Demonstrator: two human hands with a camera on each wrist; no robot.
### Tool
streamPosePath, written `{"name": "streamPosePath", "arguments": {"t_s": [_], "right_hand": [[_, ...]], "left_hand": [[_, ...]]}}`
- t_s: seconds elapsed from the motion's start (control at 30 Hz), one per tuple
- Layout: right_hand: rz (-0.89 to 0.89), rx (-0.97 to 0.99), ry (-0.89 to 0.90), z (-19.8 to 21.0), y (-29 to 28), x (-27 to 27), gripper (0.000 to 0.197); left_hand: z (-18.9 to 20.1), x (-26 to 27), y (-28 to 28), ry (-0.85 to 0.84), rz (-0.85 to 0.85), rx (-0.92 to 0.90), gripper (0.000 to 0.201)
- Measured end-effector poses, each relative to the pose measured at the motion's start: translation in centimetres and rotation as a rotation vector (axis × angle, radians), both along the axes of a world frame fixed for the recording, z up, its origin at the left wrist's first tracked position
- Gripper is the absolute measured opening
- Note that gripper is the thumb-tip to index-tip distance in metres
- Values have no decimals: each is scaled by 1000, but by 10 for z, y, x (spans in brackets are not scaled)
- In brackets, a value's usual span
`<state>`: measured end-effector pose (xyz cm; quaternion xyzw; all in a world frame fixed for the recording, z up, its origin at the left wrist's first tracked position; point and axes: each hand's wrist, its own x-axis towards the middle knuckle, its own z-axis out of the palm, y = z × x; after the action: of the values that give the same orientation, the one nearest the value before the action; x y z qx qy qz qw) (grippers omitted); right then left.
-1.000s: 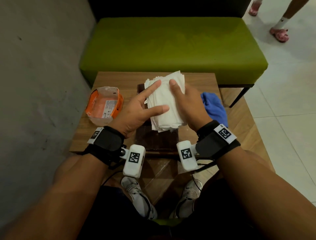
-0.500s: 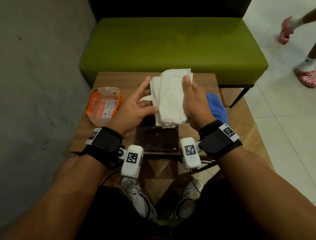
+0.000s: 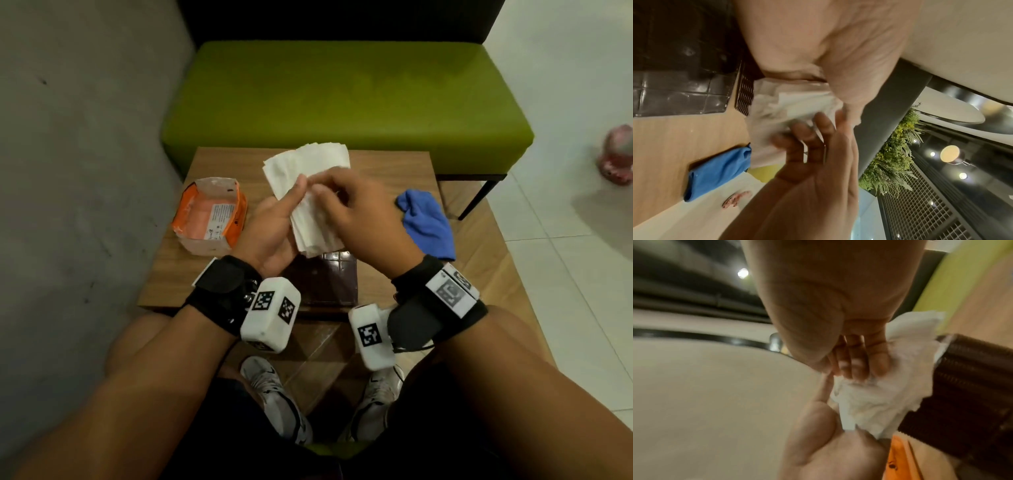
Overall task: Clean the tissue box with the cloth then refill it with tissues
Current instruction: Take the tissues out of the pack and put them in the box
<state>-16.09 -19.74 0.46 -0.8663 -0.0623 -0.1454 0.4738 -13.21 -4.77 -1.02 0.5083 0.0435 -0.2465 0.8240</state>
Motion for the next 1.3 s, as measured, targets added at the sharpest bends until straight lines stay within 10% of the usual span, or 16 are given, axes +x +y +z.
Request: {"name": "streamPosePath", "arguments": {"t_s": [0.13, 0.27, 1.3], "right_hand": [[-324, 250, 71, -6, -17, 4, 29], [-101, 484, 396, -9, -5, 2, 29], [-173, 628, 278, -23, -7, 2, 17]], "left_hand": [[-4, 3, 5, 52, 67, -1, 40], [-1, -1, -4, 76, 57, 12, 47], [-16, 5, -5, 94, 177, 151, 46]]}}
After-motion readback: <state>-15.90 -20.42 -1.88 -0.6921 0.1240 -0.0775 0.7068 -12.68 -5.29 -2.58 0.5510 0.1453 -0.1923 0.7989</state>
